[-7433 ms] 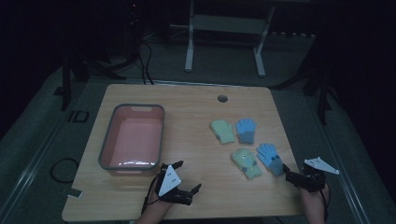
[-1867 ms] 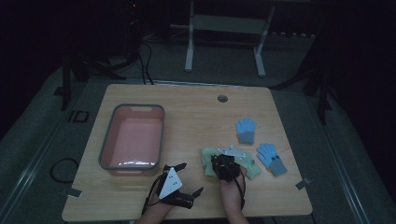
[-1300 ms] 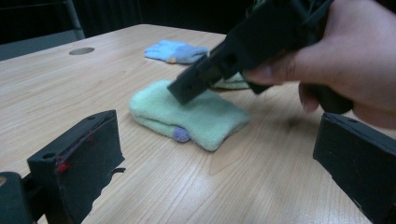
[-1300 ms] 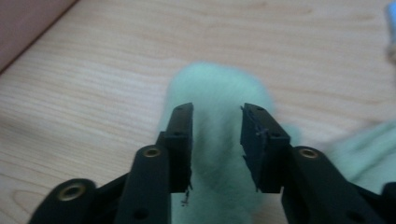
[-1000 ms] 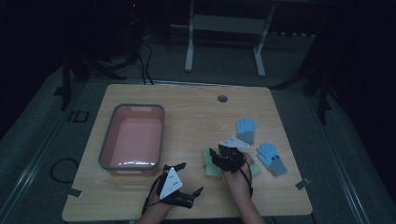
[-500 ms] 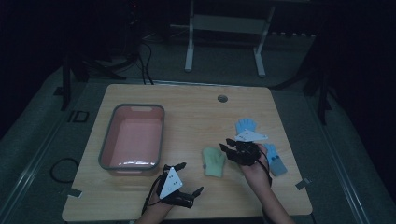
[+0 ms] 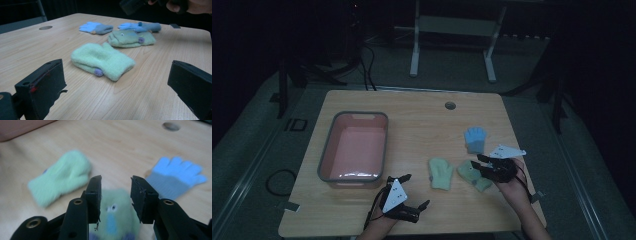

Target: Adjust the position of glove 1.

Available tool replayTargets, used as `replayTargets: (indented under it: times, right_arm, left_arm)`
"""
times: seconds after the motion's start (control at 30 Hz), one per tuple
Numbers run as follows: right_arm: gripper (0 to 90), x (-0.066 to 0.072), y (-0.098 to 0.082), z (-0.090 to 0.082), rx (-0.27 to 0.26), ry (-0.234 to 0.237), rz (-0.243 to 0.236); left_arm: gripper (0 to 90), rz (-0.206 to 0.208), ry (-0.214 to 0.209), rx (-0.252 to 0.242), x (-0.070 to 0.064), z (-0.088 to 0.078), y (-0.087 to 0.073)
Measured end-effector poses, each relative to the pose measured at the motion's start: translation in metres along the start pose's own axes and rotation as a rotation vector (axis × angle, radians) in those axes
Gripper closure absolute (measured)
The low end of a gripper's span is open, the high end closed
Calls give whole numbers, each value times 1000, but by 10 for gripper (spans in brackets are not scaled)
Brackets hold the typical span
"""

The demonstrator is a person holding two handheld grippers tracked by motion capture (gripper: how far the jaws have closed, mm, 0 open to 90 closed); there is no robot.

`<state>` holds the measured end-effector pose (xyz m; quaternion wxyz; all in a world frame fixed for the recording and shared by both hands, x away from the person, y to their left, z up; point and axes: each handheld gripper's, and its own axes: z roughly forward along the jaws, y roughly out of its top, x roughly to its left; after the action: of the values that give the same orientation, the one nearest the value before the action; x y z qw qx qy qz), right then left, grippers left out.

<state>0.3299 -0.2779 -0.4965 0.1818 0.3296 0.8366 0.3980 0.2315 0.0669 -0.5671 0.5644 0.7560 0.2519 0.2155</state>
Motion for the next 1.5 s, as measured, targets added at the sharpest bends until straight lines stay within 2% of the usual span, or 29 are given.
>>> replayTargets:
  times: [0.1, 0.23, 0.3, 0.4, 0.47, 0.53, 0.63, 0.77, 0.97, 1.07, 1.23, 1.37, 1.5]
  right_arm:
    - [600, -4, -12, 2, 28, 21, -12]
    - [594, -6, -25, 7, 39, 54, 13]
    - [587, -6, -29, 11, 48, 60, 6]
    - [568, -7, -36, 20, 68, 62, -4]
    - [572, -7, -41, 26, 99, 40, -20]
    - [580, -6, -46, 28, 89, 44, -23]
    - [626, -5, -47, 28, 84, 41, -23]
    - [742, -1, -49, 29, 79, 38, -7]
    - [836, 8, -46, 28, 96, -35, 34]
    - [849, 16, -46, 29, 86, -92, 38]
    - [863, 22, -42, 24, 85, -139, 94]
    - [867, 29, -27, 11, 49, -183, 143]
    - [869, 37, -10, -6, -22, -278, 175]
  left_arm:
    - [12, -1, 0, 1, 0, 0, 0]
    - [12, -1, -1, 1, 0, 0, 0]
    - [12, -1, -1, 1, 0, 0, 0]
    - [12, -1, 0, 3, 0, 0, 0]
    - [12, 0, -1, 3, 0, 0, 0]
    - [12, 3, -1, 3, 0, 0, 0]
    - [12, 6, 0, 3, -1, 0, 0]
    - [12, 9, 4, 4, -1, 0, 0]
    - [12, 20, 8, 7, -2, 1, 0]
    - [12, 19, 8, 7, -2, 1, 0]
    - [12, 23, 7, 7, -3, 0, 0]
    - [12, 23, 10, 8, -3, 1, 0]
    - [12, 19, 13, 8, -2, 1, 0]
